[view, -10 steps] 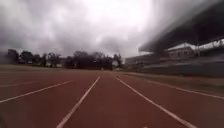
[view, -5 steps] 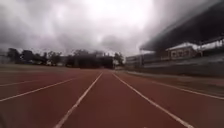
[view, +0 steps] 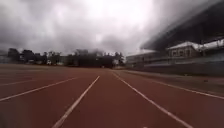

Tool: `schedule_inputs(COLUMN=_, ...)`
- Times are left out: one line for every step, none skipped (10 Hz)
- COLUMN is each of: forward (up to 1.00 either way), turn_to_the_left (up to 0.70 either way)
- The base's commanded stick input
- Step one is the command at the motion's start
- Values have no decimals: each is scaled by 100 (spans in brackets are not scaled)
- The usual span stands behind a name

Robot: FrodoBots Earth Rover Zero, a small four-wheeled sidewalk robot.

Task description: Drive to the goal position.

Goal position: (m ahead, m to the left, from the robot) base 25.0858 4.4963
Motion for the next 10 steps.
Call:
schedule_inputs(forward=67, turn_to_the_left=0)
schedule_inputs(forward=67, turn_to_the_left=0)
schedule_inputs(forward=67, turn_to_the_left=0)
schedule_inputs(forward=67, turn_to_the_left=0)
schedule_inputs(forward=67, turn_to_the_left=0)
schedule_inputs(forward=67, turn_to_the_left=0)
schedule_inputs(forward=67, turn_to_the_left=0)
schedule_inputs(forward=67, turn_to_the_left=0)
schedule_inputs(forward=67, turn_to_the_left=0)
schedule_inputs(forward=67, turn_to_the_left=0)
